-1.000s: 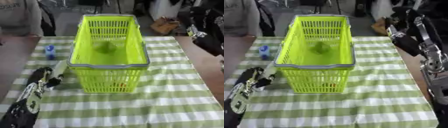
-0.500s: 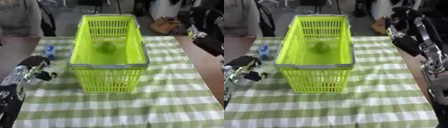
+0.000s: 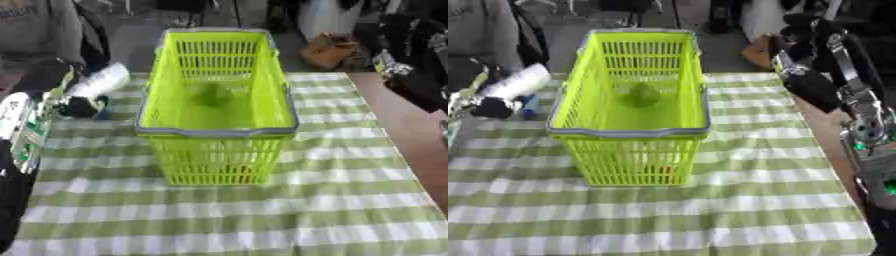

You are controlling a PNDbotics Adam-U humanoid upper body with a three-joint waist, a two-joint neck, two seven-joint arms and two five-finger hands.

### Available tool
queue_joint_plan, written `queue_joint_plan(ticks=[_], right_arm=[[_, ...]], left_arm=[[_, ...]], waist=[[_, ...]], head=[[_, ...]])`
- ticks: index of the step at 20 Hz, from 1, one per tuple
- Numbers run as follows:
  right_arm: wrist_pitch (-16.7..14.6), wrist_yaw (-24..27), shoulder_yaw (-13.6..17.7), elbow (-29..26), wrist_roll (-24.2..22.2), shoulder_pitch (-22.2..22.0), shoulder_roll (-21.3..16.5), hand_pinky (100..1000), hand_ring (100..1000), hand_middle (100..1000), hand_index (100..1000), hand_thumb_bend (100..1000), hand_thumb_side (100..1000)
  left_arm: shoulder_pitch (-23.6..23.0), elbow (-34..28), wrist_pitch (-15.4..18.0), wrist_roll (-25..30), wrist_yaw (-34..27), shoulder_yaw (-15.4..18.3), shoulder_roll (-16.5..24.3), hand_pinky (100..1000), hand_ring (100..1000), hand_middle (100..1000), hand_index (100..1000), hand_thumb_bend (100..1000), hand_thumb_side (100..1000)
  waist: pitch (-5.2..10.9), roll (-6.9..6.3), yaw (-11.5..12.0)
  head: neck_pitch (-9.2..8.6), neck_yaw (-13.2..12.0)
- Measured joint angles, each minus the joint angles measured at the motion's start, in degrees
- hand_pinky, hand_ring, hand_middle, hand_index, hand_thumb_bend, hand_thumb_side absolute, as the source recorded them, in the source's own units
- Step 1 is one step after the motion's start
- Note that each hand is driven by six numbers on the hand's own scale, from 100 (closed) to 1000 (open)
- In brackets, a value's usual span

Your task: Pick up objects on the table and place them in the box.

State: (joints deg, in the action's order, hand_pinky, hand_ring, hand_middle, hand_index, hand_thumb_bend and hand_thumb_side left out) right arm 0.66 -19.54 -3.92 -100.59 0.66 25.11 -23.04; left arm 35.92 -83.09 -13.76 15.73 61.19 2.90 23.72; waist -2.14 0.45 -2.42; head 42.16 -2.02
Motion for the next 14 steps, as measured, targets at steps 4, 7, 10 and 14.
queue_joint_plan(ticks=[4, 7, 10, 14], right_arm=[[-0.01, 0.0, -0.01, 0.01, -0.04, -0.01, 0.0, 612, 570, 712, 863, 292, 606], [-0.1, 0.0, -0.03, 0.01, -0.15, -0.01, 0.0, 612, 570, 712, 863, 292, 606], [-0.13, 0.0, -0.12, 0.02, -0.21, 0.0, 0.01, 612, 570, 712, 863, 292, 606], [-0.15, 0.01, -0.38, 0.06, -0.39, 0.0, 0.02, 612, 570, 711, 863, 293, 606]], left_arm=[[1.36, -6.19, -1.58, -4.65, -4.94, -0.05, 0.01, 100, 454, 354, 529, 100, 123], [2.5, -8.11, 0.37, -5.61, -9.53, -2.46, 0.01, 100, 468, 365, 542, 100, 167], [3.05, -6.14, 4.71, -3.27, -16.32, -6.25, -0.06, 100, 482, 360, 554, 100, 254], [4.44, 0.71, 11.4, 1.09, -23.01, -11.3, -0.44, 100, 493, 388, 577, 141, 323]], waist=[[0.04, -0.02, -0.17], [0.19, -0.09, -0.45], [0.35, -0.2, -0.82], [0.36, -0.04, -1.18]], head=[[0.0, -0.02], [0.0, -0.25], [0.0, -0.32], [0.0, -0.58]])
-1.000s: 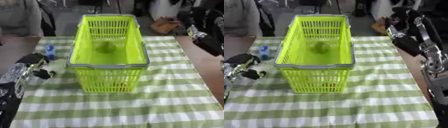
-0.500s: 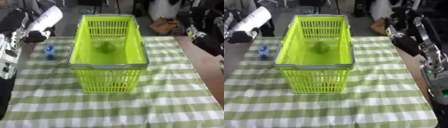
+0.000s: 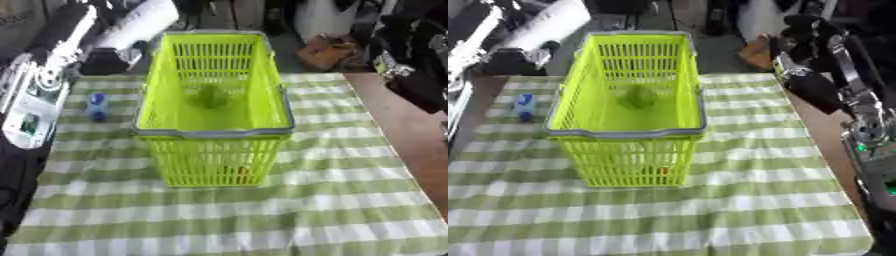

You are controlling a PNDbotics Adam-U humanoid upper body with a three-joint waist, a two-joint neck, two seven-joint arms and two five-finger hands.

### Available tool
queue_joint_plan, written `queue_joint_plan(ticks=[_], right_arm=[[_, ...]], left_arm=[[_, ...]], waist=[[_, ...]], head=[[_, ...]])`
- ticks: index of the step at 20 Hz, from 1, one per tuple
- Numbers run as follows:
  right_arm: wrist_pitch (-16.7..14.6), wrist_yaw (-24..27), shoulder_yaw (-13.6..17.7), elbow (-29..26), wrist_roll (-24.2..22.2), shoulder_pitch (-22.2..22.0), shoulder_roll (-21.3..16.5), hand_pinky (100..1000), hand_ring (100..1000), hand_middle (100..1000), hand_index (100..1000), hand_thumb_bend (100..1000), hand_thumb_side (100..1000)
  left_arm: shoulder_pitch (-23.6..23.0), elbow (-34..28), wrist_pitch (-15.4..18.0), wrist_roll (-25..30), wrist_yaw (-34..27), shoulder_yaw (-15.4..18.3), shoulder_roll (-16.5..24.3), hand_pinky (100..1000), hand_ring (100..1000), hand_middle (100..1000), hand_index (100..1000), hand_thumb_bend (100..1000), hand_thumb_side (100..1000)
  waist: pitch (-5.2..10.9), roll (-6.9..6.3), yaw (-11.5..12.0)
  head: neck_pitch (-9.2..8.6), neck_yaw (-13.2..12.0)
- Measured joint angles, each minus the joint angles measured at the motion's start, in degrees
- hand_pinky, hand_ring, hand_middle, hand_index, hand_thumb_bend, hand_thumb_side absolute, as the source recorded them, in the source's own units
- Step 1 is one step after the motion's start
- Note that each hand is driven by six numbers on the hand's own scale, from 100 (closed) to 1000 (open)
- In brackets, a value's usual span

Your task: Pick up objects on the table and place them in the box.

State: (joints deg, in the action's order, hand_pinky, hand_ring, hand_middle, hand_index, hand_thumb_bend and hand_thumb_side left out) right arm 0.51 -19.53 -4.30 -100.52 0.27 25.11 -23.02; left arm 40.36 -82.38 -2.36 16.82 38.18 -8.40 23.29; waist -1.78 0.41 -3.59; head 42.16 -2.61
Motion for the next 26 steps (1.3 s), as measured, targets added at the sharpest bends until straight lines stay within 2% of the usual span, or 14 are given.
queue_joint_plan(ticks=[1, 2, 3, 4, 5, 6, 7, 12, 13, 16, 17, 18, 19, 26], right_arm=[[0.0, 0.01, 0.0, 0.03, -0.03, 0.0, 0.03, 612, 570, 711, 863, 293, 606], [-0.01, 0.01, 0.0, 0.08, -0.05, 0.0, 0.03, 612, 569, 711, 863, 293, 605], [-0.04, 0.01, 0.0, 0.1, -0.09, 0.0, 0.03, 611, 569, 711, 863, 292, 605], [-0.05, 0.01, -0.01, 0.12, -0.11, 0.0, 0.03, 611, 569, 711, 863, 292, 605], [-0.05, 0.02, -0.01, 0.13, -0.12, 0.0, 0.03, 611, 569, 711, 863, 292, 605], [-0.06, 0.03, -0.02, 0.16, -0.13, 0.0, 0.04, 611, 569, 711, 863, 292, 605], [-0.06, 0.04, -0.02, 0.2, -0.13, 0.0, 0.04, 612, 569, 711, 863, 292, 605], [-0.06, 0.2, -0.02, 0.25, -0.13, 0.0, 0.04, 612, 569, 711, 863, 292, 606], [-0.06, 0.21, -0.02, 0.25, -0.13, 0.0, 0.04, 612, 569, 711, 863, 292, 606], [-0.07, 0.22, -0.02, 0.25, -0.14, 0.0, 0.05, 612, 570, 711, 863, 291, 606], [-0.07, 0.23, -0.02, 0.25, -0.14, 0.0, 0.05, 612, 569, 711, 863, 291, 595], [-0.07, 0.23, -0.01, 0.26, -0.14, 0.0, 0.05, 612, 569, 711, 863, 290, 605], [-0.06, 0.23, -0.01, 0.26, -0.13, 0.0, 0.05, 612, 570, 711, 863, 290, 606], [-0.05, 0.23, 0.02, 0.26, -0.1, 0.0, 0.05, 612, 569, 711, 863, 291, 605]], left_arm=[[0.39, 1.54, 1.57, 0.99, -0.51, -0.96, -0.19, 100, 493, 388, 577, 141, 323], [0.61, 2.82, 2.91, 1.79, -0.77, -1.66, -0.26, 395, 626, 561, 737, 631, 678], [0.91, 3.75, 4.04, 2.27, -0.64, -2.22, -0.35, 651, 823, 747, 828, 749, 791], [1.18, 4.18, 4.99, 2.11, 0.49, -2.82, -0.36, 651, 823, 747, 828, 749, 791], [1.42, 4.29, 5.75, 1.3, 2.29, -3.29, -0.36, 837, 957, 872, 916, 752, 958], [1.56, 4.25, 6.39, -0.08, 4.25, -3.55, -0.37, 837, 957, 872, 916, 752, 958], [1.55, 4.24, 6.91, -1.72, 6.05, -3.77, -0.39, 961, 1000, 962, 980, 606, 1000], [0.82, 3.43, 8.97, -9.34, 9.54, -3.51, -0.65, 965, 1000, 988, 1000, 583, 1000], [0.62, 3.13, 9.17, -10.25, 9.46, -3.26, -0.65, 874, 1000, 920, 953, 554, 1000], [-0.66, 1.06, 9.0, -13.49, 7.12, -1.95, -0.65, 807, 992, 871, 924, 549, 954], [-1.34, 0.07, 8.68, -14.69, 5.6, -1.38, -0.65, 727, 977, 829, 894, 176, 1000], [-2.17, -1.26, 8.16, -16.08, 3.48, -0.59, -0.66, 727, 977, 821, 894, 518, 912], [-3.25, -2.76, 7.51, -17.5, 0.8, 0.39, -0.66, 683, 973, 802, 885, 489, 906], [-12.76, -12.94, 2.87, -24.28, -18.11, 8.11, -0.16, 632, 967, 770, 878, 436, 963]], waist=[[0.0, 0.0, -0.04], [0.0, 0.0, -0.11], [0.0, 0.0, -0.12], [0.0, 0.0, -0.13], [0.0, 0.0, -0.13], [0.0, 0.0, -0.13], [0.0, -0.01, -0.13], [0.0, 0.01, 0.1], [0.0, 0.02, 0.15], [0.0, 0.07, 0.5], [0.0, 0.14, 0.52], [0.0, 0.21, 0.58], [0.0, 0.25, 0.78], [-0.05, 0.37, 1.65]], head=[[0.0, -0.09], [0.0, -0.15], [0.0, -0.18], [0.0, -0.2], [0.0, -0.21], [0.0, -0.21], [0.0, -0.21], [0.0, -0.21], [0.0, -0.21], [0.0, -0.2], [0.0, -0.19], [0.0, -0.17], [0.0, -0.14], [-0.04, 0.36]])
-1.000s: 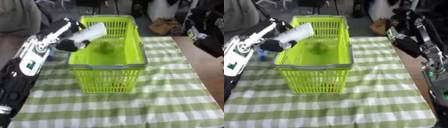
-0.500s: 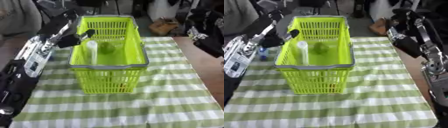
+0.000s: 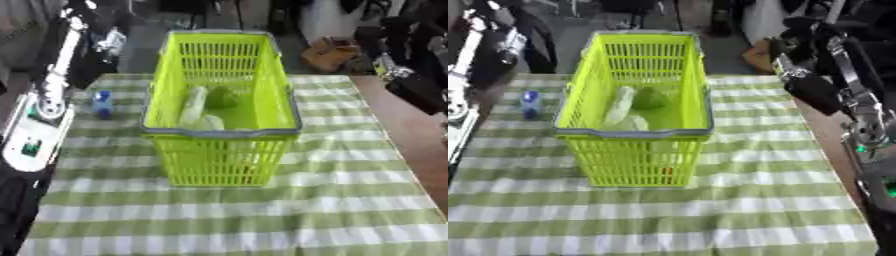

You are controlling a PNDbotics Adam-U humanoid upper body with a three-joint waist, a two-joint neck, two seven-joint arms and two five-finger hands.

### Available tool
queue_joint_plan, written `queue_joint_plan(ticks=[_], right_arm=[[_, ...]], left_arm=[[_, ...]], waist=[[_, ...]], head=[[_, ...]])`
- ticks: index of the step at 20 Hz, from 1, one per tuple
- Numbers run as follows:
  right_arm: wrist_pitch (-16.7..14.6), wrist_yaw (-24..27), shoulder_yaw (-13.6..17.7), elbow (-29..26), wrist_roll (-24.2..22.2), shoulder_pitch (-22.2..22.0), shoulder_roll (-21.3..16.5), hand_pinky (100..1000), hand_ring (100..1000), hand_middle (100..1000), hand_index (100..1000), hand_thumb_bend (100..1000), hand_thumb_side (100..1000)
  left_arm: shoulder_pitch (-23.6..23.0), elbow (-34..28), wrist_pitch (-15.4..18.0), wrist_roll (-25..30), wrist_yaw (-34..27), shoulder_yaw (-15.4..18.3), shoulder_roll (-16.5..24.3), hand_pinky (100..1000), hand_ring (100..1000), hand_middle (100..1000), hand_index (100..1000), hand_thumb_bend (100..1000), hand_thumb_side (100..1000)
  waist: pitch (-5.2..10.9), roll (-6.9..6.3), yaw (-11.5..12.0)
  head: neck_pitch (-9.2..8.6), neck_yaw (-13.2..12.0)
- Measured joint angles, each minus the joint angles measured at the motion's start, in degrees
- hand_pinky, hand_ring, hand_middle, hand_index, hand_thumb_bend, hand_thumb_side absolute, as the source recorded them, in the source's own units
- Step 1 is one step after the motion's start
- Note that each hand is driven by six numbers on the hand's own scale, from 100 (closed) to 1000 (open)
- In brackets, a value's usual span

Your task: Pick up objects on the table and place them in the box.

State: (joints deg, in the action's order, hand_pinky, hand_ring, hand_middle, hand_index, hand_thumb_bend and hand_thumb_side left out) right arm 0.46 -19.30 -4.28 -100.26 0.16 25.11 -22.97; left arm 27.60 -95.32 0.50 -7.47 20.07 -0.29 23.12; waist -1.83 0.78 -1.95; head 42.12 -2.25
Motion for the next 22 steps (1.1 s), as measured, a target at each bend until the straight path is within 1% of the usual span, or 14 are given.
queue_joint_plan(ticks=[1, 4, 8, 15, 22], right_arm=[[0.0, 0.0, 0.01, 0.0, 0.01, 0.0, 0.0, 612, 569, 711, 863, 290, 604], [0.0, 0.0, 0.01, 0.0, 0.01, 0.0, 0.0, 612, 569, 711, 863, 290, 605], [0.01, 0.0, 0.02, 0.01, 0.02, -0.04, 0.0, 612, 570, 712, 863, 290, 604], [0.0, 0.0, 0.02, 0.01, 0.03, -0.04, 0.0, 613, 570, 712, 863, 289, 604], [0.0, 0.01, 0.02, 0.01, 0.03, -0.04, 0.0, 613, 570, 712, 863, 288, 604]], left_arm=[[-1.25, -1.0, -0.24, -0.23, -1.85, 0.71, 0.17, 620, 970, 768, 881, 423, 981], [-4.53, -3.47, -0.38, -0.05, -6.64, 2.18, 0.5, 617, 970, 766, 880, 417, 978], [-6.65, -5.26, -0.21, 0.68, -10.22, 3.34, 0.57, 612, 970, 765, 882, 401, 983], [-7.98, -6.47, -0.33, 0.99, -11.53, 4.35, 0.57, 607, 968, 761, 879, 395, 980], [-8.4, -6.47, -0.39, 0.97, -11.53, 4.35, 0.52, 603, 967, 758, 880, 387, 988]], waist=[[-0.01, 0.0, 0.1], [-0.13, 0.02, 0.33], [-0.14, 0.03, 0.56], [-0.14, 0.09, 0.6], [-0.15, 0.1, 0.6]], head=[[-0.02, 0.03], [-0.03, 0.07], [-0.07, 0.21], [-0.22, 0.22], [-0.22, 0.26]])
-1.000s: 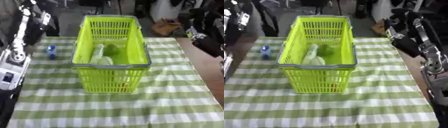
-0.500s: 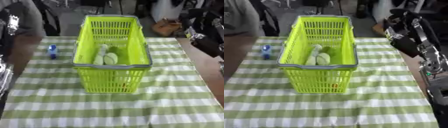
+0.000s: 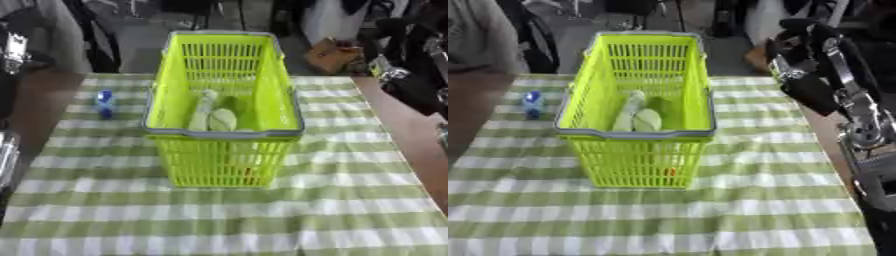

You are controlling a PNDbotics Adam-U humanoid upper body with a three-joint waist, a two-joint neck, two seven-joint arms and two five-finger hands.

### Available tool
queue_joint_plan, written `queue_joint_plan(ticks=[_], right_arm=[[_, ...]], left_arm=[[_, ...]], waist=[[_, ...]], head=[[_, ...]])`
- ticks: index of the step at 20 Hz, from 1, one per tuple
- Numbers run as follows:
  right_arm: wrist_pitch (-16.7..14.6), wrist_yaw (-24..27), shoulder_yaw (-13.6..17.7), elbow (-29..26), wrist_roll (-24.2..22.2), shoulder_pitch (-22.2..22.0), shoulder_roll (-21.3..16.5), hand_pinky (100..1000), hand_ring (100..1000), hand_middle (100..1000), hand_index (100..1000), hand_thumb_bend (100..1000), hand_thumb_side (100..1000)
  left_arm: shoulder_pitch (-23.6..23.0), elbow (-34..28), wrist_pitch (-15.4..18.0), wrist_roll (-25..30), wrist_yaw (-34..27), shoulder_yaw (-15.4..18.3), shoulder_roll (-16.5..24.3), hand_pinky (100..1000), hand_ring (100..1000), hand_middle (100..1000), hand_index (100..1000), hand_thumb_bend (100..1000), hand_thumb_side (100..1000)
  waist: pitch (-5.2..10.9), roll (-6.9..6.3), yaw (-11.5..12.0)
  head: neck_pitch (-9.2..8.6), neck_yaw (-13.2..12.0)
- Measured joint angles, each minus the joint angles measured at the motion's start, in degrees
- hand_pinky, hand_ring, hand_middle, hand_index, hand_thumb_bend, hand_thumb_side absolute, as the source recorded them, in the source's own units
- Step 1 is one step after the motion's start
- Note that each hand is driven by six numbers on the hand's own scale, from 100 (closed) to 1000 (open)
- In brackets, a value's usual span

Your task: Pick up objects on the table and place them in the box.

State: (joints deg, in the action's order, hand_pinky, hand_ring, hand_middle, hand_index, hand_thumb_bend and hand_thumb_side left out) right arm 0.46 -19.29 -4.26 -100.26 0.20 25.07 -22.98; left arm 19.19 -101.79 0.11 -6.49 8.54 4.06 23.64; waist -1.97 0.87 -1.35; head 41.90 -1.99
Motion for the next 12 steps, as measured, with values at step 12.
queue_joint_plan(ticks=[12], right_arm=[[0.0, 0.0, 0.0, 0.0, 0.0, 0.0, 0.0, 613, 571, 712, 863, 286, 605]], left_arm=[[-0.23, 0.0, -0.02, 0.0, -0.01, 0.0, -0.5, 604, 965, 755, 879, 382, 987]], waist=[[-0.15, 0.0, 0.06]], head=[[0.0, 0.01]])
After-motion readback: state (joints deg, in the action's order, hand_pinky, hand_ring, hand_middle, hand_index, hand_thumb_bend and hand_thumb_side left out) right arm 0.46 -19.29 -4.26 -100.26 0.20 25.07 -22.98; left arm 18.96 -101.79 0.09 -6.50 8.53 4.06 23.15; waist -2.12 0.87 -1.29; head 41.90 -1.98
